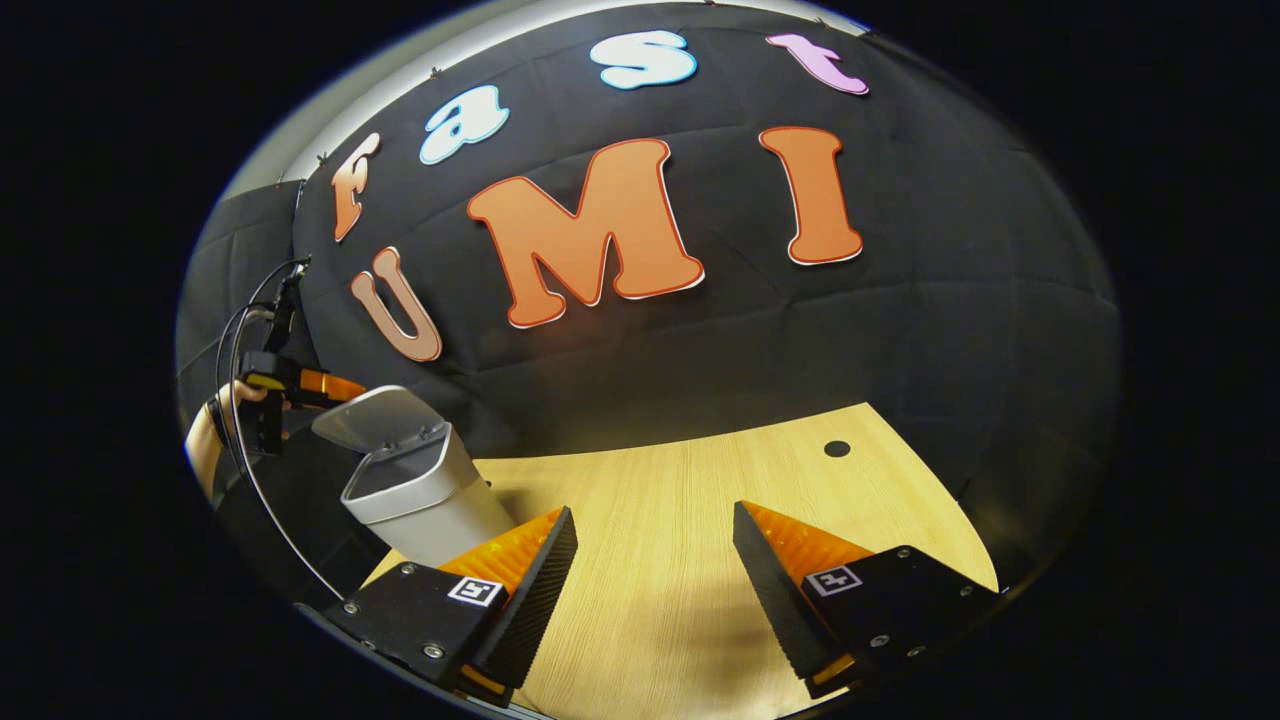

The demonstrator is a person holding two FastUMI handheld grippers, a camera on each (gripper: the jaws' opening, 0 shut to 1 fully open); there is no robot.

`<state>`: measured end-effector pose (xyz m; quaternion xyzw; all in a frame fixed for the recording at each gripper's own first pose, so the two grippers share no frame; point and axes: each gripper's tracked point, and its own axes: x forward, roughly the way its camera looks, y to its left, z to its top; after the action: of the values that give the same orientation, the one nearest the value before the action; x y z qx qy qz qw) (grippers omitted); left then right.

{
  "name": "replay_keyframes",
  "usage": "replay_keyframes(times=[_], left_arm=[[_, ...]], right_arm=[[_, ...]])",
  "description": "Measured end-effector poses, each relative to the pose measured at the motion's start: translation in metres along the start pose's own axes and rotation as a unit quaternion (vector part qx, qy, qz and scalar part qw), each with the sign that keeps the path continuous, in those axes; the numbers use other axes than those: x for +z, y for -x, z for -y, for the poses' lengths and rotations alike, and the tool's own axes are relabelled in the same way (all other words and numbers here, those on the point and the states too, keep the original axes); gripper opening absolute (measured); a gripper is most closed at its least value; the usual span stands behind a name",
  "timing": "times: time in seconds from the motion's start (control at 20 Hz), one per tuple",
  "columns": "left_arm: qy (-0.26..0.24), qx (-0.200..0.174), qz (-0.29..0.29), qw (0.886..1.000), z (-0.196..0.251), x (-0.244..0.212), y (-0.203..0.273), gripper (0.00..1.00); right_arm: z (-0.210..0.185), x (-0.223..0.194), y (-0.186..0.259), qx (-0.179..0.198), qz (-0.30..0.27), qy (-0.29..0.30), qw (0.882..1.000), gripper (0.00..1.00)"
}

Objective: Press the lid of the desktop garbage bin to open it, pick up the crumpled paper on the desktop and throw it into the bin, then pick up the pop can on the desktop and drop it into the bin, and finally close the garbage bin lid.

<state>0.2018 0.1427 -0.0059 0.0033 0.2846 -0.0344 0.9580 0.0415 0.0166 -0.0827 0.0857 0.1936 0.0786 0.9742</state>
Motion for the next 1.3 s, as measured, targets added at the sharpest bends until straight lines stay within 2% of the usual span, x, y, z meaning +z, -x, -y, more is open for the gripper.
replay_keyframes(times=[0.3, 0.55, 0.75, 0.95, 1.05, 1.3], left_arm=[[0.012, 0.008, 0.01, 1.0, 0.012, -0.049, -0.003, 0.95], [0.047, 0.004, 0.014, 0.999, 0.019, -0.081, -0.005, 0.95], [0.031, 0.02, 0.016, 0.999, 0.021, -0.102, -0.005, 0.96], [0.045, 0.046, 0.027, 0.998, 0.01, -0.114, -0.004, 0.98], [0.028, 0.058, 0.048, 0.997, 0.007, -0.11, -0.006, 0.99], [-0.008, 0.059, 0.06, 0.996, 0.007, -0.119, -0.002, 0.99]], right_arm=[[0.001, -0.006, 0.0, 0.01, -0.012, 0.002, 1.0, 0.94], [0.001, -0.011, -0.002, 0.017, -0.019, 0.005, 1.0, 0.94], [0.003, -0.013, -0.003, 0.023, -0.026, 0.001, 0.999, 0.94], [0.003, -0.017, -0.005, 0.028, -0.033, -0.007, 0.999, 0.94], [0.006, -0.016, -0.004, 0.028, -0.035, -0.012, 0.999, 0.94], [0.01, -0.018, -0.007, 0.028, -0.04, -0.013, 0.999, 0.94]])
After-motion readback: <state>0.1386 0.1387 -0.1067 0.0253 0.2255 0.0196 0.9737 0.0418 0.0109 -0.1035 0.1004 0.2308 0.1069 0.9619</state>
